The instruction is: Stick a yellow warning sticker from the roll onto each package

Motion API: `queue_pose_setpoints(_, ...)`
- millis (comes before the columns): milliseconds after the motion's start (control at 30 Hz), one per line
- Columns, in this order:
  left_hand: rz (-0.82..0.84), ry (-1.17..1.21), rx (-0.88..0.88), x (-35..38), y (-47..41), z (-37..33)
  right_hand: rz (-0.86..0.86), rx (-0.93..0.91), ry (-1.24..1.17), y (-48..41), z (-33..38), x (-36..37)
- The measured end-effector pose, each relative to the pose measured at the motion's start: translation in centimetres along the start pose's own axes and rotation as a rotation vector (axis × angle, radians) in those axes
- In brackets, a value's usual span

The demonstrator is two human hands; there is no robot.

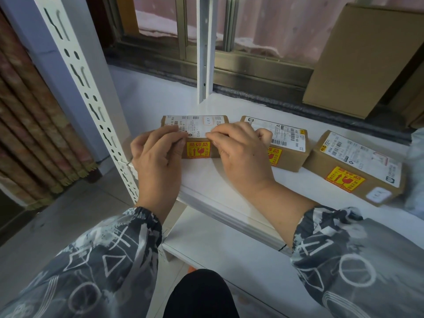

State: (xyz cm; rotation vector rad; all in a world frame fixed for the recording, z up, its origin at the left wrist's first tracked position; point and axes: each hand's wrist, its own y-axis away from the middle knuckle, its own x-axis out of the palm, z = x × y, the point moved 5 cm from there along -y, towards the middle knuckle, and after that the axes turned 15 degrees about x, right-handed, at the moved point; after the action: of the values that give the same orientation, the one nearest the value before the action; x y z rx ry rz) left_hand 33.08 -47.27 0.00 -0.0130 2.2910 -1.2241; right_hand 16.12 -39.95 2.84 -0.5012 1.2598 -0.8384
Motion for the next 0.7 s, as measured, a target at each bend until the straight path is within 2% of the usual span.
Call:
queue_pose_setpoints(333,0.004,0.073,-0.030,-0.4,0.2,-0.2,-0.004,0.015,0.016,0.1,0.2,-0.5)
queue_pose_setpoints(700,-0.034,0.011,0.018,-0.8,0.8,-0.6,0.050,0.054,0.058,0.7,-0.1,-1.8)
